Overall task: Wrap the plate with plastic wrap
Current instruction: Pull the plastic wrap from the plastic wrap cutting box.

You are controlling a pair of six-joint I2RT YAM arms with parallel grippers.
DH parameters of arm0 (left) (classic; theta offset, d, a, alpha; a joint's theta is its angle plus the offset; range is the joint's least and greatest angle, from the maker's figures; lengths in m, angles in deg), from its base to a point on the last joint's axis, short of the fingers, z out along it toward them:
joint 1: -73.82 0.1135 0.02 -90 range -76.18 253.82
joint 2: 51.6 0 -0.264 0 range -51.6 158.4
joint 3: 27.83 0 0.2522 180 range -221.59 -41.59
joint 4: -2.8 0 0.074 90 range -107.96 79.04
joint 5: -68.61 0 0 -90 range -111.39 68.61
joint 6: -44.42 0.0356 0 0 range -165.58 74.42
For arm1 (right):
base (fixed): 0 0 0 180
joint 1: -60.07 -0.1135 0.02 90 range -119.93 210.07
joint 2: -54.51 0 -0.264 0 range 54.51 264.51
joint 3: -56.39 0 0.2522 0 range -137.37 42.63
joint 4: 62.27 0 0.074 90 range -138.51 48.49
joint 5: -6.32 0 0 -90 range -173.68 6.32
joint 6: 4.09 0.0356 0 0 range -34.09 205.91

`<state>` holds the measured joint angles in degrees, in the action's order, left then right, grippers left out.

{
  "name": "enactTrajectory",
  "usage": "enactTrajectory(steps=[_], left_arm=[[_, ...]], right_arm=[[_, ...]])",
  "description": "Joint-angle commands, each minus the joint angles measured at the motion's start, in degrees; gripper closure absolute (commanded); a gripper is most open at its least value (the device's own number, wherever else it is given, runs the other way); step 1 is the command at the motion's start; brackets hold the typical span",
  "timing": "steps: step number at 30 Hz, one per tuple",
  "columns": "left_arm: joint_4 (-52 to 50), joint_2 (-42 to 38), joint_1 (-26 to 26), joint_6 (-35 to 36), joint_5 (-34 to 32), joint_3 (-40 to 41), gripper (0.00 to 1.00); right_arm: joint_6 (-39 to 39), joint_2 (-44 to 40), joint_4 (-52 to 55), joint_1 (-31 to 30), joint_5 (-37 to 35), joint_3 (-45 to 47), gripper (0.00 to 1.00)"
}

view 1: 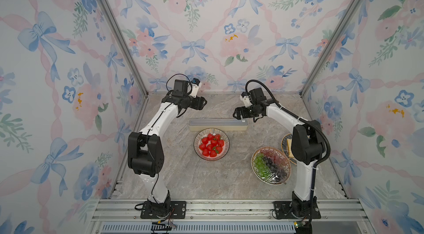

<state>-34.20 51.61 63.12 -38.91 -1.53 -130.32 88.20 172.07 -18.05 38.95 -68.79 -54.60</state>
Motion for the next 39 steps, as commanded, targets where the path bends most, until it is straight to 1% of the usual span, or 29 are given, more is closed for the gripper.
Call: enactTrajectory(steps=[1, 3, 6, 10, 17, 21, 24, 28, 30, 33, 36, 39], left_arm=[[-1.4, 2.9, -0.1, 14.4, 0.0, 2.9, 0.28], [-1.4, 4.9, 0.8, 16.1, 1.6, 2.3, 0.31], [-1.4, 7.5, 1.6, 19.0, 2.2, 1.5, 0.33], [-1.5, 10.4, 2.3, 20.8, 2.8, 0.8, 0.41], [-1.5, 15.0, 2.4, 21.4, 5.3, -0.2, 0.42], [-1.5, 15.8, 2.4, 21.8, 6.5, -0.2, 0.43], [-1.6, 16.5, 2.5, 21.9, 6.8, -0.1, 0.45], [-1.9, 17.6, 2.5, 22.1, 9.1, 0.5, 0.55], [-2.0, 18.0, 2.5, 22.2, 10.1, 1.1, 0.63], [-2.1, 18.1, 2.6, 22.7, 11.6, 1.8, 0.81], [-2.2, 17.4, 2.9, 22.8, 14.2, 1.7, 1.00], [-2.2, 16.4, 3.6, 22.8, 17.9, 0.6, 1.00]], right_arm=[[-9.7, -2.4, 4.6, -0.4, 1.6, -0.9, 0.00], [-10.7, -2.8, 4.5, -0.3, 2.4, -0.7, 0.00], [-12.2, -3.3, 5.2, -0.2, 3.3, -0.6, 0.00], [-12.9, -3.6, 6.1, 0.1, 3.0, -0.5, 0.00], [-12.3, -3.9, 6.2, 0.5, 3.5, -0.1, 0.01], [-11.8, -4.0, 6.1, 0.4, 3.6, 0.0, 0.00], [-11.4, -4.0, 6.1, 0.3, 3.5, 0.0, 0.01], [-11.6, -3.8, 5.9, -0.1, 3.6, -0.1, 0.01], [-12.2, -3.3, 6.5, -0.2, 4.1, -0.9, 0.01], [-14.7, -2.4, 7.5, -0.6, 4.7, -2.2, 0.01], [-20.0, -1.7, 7.1, -1.8, 5.7, -2.9, 0.02], [-27.3, -1.0, 4.6, -3.3, 6.0, -3.0, 0.02]])
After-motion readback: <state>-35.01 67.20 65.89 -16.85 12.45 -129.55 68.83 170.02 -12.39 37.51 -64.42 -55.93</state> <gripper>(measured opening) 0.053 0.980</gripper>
